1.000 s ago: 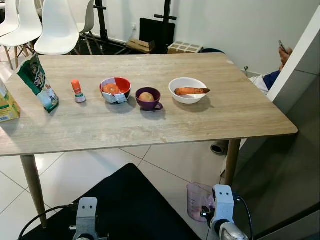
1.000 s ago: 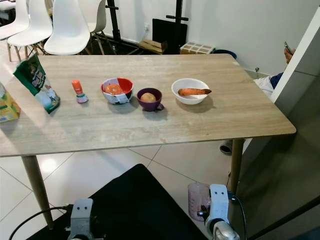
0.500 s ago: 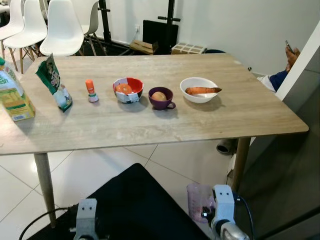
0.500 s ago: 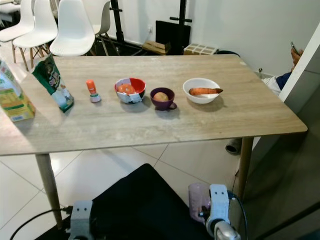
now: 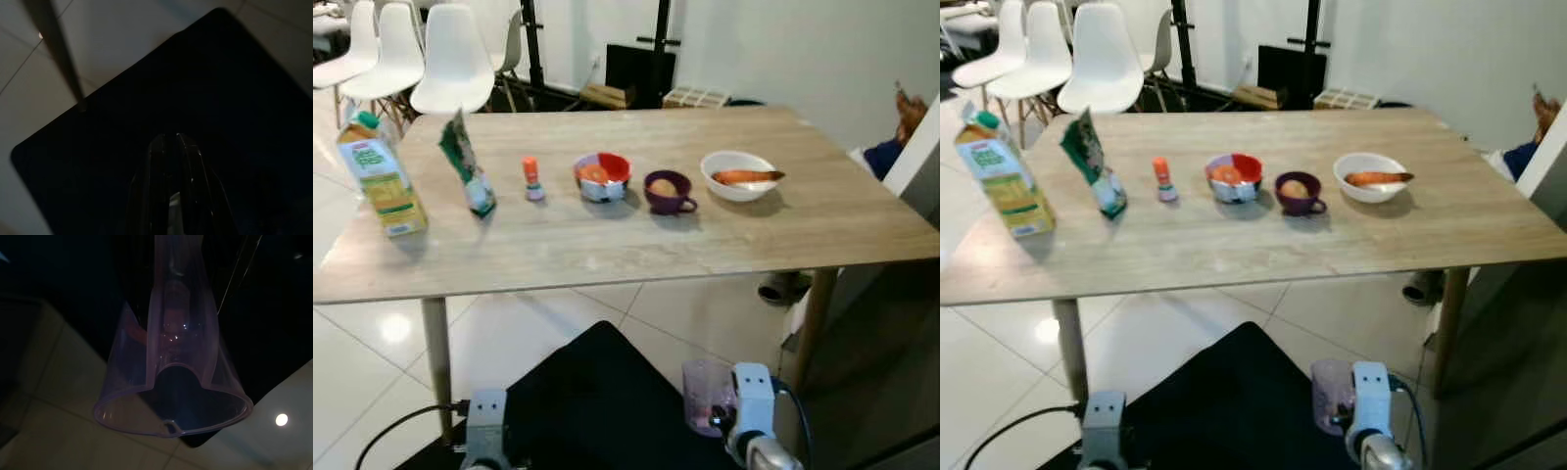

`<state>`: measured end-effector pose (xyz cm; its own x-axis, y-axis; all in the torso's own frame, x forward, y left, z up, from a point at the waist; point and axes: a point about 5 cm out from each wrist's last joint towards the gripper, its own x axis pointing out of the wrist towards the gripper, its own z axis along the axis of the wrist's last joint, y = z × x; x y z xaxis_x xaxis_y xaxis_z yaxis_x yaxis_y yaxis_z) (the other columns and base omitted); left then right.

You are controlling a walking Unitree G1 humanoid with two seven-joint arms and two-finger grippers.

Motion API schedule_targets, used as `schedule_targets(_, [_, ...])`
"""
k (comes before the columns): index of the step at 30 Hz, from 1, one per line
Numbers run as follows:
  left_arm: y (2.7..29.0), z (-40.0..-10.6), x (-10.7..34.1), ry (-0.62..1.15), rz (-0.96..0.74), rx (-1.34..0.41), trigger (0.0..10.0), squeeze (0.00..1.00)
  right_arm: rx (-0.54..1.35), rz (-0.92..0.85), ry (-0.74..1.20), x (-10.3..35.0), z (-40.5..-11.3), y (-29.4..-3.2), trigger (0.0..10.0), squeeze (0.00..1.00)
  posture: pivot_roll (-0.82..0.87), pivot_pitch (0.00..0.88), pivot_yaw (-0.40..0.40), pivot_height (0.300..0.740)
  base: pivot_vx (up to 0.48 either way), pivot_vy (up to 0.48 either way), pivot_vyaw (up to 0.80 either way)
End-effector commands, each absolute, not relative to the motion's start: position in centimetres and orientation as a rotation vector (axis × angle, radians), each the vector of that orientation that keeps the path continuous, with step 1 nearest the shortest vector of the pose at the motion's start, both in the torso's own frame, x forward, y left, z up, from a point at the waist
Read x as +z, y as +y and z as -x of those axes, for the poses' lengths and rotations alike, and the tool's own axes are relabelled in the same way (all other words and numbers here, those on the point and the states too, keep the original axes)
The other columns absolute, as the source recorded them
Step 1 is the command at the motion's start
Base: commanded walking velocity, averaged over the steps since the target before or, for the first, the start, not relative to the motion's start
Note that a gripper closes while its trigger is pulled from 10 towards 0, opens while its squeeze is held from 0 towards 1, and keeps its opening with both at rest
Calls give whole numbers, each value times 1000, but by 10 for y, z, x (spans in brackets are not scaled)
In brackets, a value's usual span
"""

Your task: Restocking fridge

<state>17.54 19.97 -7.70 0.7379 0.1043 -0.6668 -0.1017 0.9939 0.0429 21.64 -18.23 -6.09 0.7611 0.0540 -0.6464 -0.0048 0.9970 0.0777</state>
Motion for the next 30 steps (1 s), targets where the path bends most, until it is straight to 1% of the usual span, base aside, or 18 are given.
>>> schedule_targets(1, [199, -175, -78, 747, -29, 87, 10000, 0, 29, -62, 716, -62, -214, -185, 10000, 0, -67, 31, -28, 740, 0, 0, 0])
schedule_targets(8, [196, -174, -79, 749, 4, 63, 10000, 0, 38, -53, 725, -63, -213, -185, 10000, 0, -66, 33, -29, 740, 0, 0, 0])
schedule_targets(17, [194, -174, -79, 755, -7, 44, 10000, 0, 40, -46, 734, -64, -212, -185, 10000, 0, -67, 37, -28, 740, 0, 0, 0])
schedule_targets(24, [189, -174, -80, 770, -37, 12, 10000, 0, 44, -42, 740, -66, -209, -180, 10000, 0, -67, 39, -26, 740, 0, -433, 0])
schedule_targets(26, [189, -173, -81, 769, -4, 35, 10000, 0, 46, -41, 741, -66, -209, -178, 10000, 0, -68, 39, -26, 740, 0, 0, 0])
schedule_targets(30, [188, -172, -81, 769, -9, 34, 10000, 0, 47, -39, 741, -67, -209, -177, 10000, 0, -68, 40, -25, 740, 0, 0, 0])
